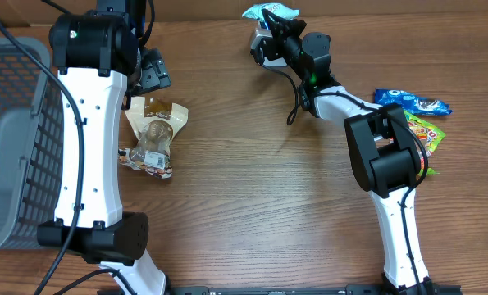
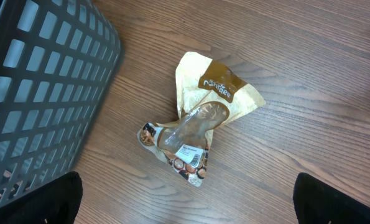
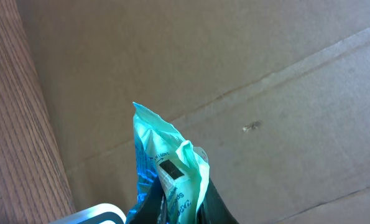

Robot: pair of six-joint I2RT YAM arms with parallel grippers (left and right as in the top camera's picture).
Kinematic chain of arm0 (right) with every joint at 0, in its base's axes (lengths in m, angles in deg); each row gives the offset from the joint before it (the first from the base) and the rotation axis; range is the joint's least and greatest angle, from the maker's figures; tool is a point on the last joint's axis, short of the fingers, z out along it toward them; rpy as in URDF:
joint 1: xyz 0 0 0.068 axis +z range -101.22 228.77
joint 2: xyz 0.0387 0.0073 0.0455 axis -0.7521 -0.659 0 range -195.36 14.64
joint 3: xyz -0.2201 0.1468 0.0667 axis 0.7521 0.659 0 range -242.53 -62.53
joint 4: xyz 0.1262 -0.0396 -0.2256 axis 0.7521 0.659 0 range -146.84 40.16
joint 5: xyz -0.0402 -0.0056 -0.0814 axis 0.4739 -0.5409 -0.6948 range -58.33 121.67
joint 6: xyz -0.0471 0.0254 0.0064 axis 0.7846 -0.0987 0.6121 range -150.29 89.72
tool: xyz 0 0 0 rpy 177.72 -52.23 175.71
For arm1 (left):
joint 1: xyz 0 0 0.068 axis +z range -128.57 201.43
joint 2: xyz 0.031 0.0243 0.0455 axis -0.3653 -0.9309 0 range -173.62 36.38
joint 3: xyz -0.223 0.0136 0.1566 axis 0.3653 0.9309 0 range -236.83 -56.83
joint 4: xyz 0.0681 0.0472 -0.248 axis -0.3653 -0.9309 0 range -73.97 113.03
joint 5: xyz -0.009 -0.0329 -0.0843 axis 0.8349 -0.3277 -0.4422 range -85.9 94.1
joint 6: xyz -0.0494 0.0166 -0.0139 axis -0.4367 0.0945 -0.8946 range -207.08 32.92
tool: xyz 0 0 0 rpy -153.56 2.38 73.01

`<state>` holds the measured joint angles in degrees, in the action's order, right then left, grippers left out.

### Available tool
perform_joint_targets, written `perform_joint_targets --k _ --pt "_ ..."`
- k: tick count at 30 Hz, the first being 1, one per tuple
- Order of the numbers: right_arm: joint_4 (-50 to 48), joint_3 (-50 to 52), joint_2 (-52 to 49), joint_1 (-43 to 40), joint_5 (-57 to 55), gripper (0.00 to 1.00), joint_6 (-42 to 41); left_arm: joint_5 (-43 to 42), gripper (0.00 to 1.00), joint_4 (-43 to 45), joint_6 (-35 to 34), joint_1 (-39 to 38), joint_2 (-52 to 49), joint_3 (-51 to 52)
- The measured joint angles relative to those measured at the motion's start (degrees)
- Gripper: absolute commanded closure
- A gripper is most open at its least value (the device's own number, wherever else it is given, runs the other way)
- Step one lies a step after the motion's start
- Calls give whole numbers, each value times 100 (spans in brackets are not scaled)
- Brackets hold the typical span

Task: Scan the item barcode
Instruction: 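Hold the mint-green wrapper barcode in front of the white scanner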

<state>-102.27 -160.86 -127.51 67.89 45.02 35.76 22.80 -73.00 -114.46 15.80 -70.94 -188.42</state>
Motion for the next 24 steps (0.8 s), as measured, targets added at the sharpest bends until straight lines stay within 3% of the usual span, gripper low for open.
perform_joint_targets --k 24 --pt "-15 0 0 0 144 96 2 0 0 0 0 0 0 0"
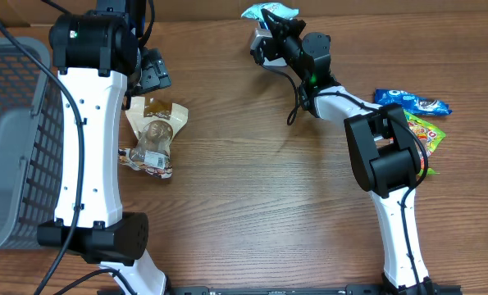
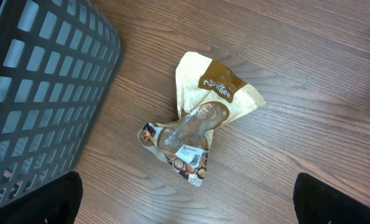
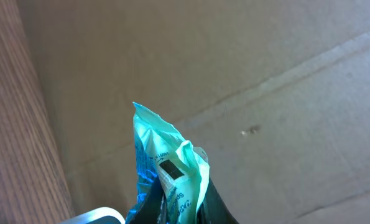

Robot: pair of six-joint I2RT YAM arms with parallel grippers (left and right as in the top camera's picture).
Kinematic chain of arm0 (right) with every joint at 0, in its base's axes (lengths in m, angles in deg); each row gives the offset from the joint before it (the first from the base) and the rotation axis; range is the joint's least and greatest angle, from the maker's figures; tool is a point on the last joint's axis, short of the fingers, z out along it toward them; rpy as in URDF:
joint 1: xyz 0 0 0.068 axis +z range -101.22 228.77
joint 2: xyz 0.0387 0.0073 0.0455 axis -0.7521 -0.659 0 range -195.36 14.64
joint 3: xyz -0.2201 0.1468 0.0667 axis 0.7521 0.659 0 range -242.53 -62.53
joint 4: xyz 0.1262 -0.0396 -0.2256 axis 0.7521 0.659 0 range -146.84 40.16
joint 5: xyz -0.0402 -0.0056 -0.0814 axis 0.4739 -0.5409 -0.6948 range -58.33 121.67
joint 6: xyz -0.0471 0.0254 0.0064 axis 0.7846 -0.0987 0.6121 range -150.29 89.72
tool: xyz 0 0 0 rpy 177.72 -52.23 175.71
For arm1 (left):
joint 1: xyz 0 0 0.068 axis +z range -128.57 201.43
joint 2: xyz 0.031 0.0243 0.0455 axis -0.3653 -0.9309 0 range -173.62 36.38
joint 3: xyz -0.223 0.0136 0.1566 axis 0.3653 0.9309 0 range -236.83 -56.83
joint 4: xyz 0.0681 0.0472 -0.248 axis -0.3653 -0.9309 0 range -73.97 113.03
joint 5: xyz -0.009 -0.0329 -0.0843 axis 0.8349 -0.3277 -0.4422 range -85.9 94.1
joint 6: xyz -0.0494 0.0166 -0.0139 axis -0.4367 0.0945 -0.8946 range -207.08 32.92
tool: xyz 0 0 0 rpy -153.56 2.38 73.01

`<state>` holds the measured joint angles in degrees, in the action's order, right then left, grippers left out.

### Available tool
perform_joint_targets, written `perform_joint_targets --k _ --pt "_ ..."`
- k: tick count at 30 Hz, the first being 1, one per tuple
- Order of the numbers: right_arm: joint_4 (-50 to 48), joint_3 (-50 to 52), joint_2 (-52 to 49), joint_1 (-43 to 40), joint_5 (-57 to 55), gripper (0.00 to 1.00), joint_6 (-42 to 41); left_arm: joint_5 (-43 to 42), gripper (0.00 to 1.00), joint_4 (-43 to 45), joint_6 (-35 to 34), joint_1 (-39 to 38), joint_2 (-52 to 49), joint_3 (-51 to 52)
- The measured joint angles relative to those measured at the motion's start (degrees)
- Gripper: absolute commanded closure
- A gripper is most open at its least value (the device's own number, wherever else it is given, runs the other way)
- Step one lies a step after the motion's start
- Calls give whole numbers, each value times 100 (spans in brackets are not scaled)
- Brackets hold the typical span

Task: Scan the item barcode
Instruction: 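Hold the mint-green wrapper barcode in front of the white scanner, then carry the mint-green wrapper right and drop it on the Haribo bag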

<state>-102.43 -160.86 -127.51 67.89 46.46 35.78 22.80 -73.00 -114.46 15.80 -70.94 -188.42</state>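
My right gripper (image 1: pixel 275 20) is at the table's back edge, shut on a teal packet (image 1: pixel 268 11). In the right wrist view the crumpled packet (image 3: pixel 166 155) sticks up from between the dark fingers (image 3: pixel 212 205), showing a small black printed patch. Just below and left of it is a white-grey scanner (image 1: pixel 260 43), whose rim (image 3: pixel 97 216) shows at the bottom of that view. My left gripper (image 2: pixel 188 205) hangs open above a brown and cream snack bag (image 2: pixel 200 121) lying on the wood. Its two fingertips (image 2: pixel 63 198) are far apart.
A grey mesh basket (image 1: pixel 14 139) fills the left side, its wall (image 2: pixel 41 81) close to the snack bag. At the right lie a blue cookie packet (image 1: pixel 412 101) and a green-yellow candy packet (image 1: pixel 426 135). A cardboard wall (image 3: pixel 247 74) stands behind the table.
The right wrist view has shifted very slightly, with the teal packet still pinched in the same way. The left arm and the snack bag have not moved.
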Motion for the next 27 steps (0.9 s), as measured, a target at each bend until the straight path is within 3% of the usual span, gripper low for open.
perform_joint_targets --k 8,19,27 --pt "9 0 0 4 293 96 -2 0 0 0 0 0 0 0" --pt "-166 0 0 -264 -131 96 0 0 0 0 0 0 0 0" --pt "903 13 376 -603 -525 96 2 0 0 0 0 0 0 0"
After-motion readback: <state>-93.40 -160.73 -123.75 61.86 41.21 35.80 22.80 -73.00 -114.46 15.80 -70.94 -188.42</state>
